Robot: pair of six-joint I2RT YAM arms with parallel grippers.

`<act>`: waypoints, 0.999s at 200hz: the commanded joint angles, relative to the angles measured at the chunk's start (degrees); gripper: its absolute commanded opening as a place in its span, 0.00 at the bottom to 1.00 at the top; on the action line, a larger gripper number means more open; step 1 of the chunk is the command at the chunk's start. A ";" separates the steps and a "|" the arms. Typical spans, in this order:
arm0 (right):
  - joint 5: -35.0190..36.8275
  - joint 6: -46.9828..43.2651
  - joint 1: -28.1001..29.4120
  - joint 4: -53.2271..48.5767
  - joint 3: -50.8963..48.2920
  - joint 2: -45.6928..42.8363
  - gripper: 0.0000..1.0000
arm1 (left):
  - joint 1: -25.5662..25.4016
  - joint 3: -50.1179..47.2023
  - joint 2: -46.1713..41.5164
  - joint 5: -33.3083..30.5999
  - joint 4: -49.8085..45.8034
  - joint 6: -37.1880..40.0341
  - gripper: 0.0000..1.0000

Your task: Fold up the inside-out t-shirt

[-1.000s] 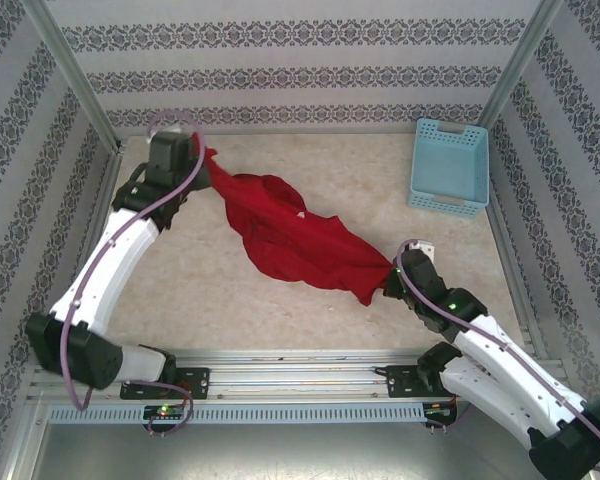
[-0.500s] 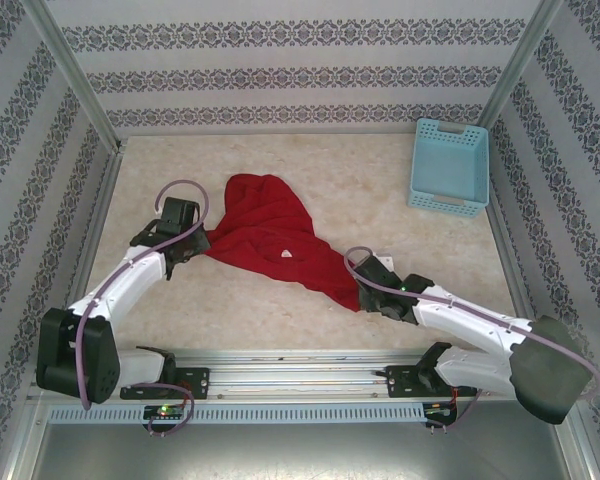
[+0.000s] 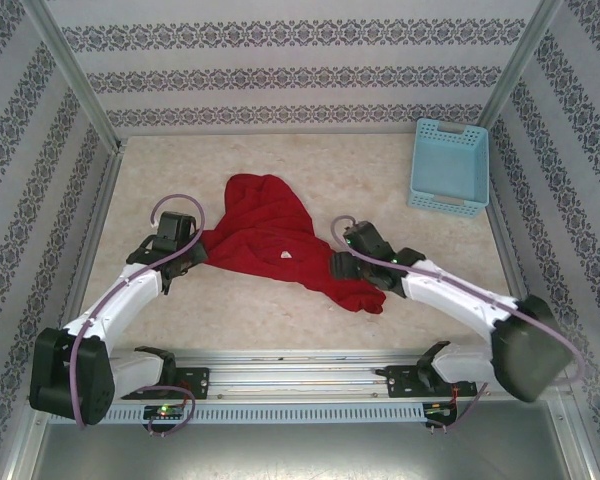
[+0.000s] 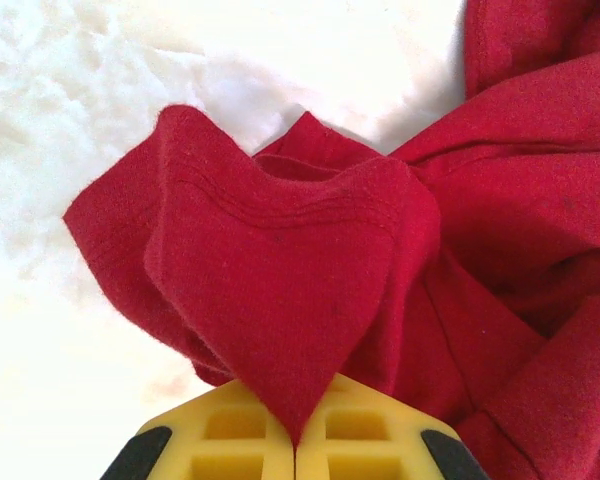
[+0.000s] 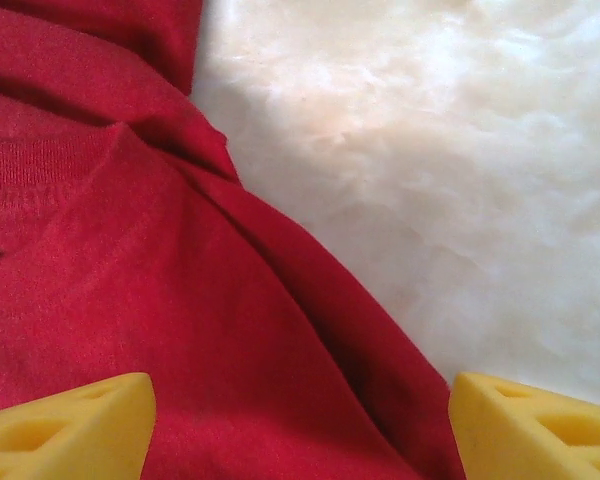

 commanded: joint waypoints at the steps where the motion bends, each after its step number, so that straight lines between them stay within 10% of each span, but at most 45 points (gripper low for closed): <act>1: -5.43 -2.66 -0.83 4.88 3.57 6.70 0.80 | 0.99 0.01 -0.38 0.32 1.85 -0.39 0.00; 43: -9.61 -2.56 -1.44 6.54 9.76 17.60 0.73 | 1.81 0.79 -0.72 0.83 0.97 0.22 0.00; 84: -6.06 -5.10 -1.10 0.86 17.41 19.62 0.00 | 5.84 8.02 -0.70 2.01 -3.59 2.47 0.00; 149: 8.01 -14.87 -1.40 -7.56 40.75 13.32 0.00 | 13.55 35.57 -0.38 2.81 -14.12 4.77 0.00; 200: 1.31 -20.16 -1.49 -0.24 67.67 22.83 0.00 | 18.30 67.12 3.28 -2.25 -24.61 9.56 0.00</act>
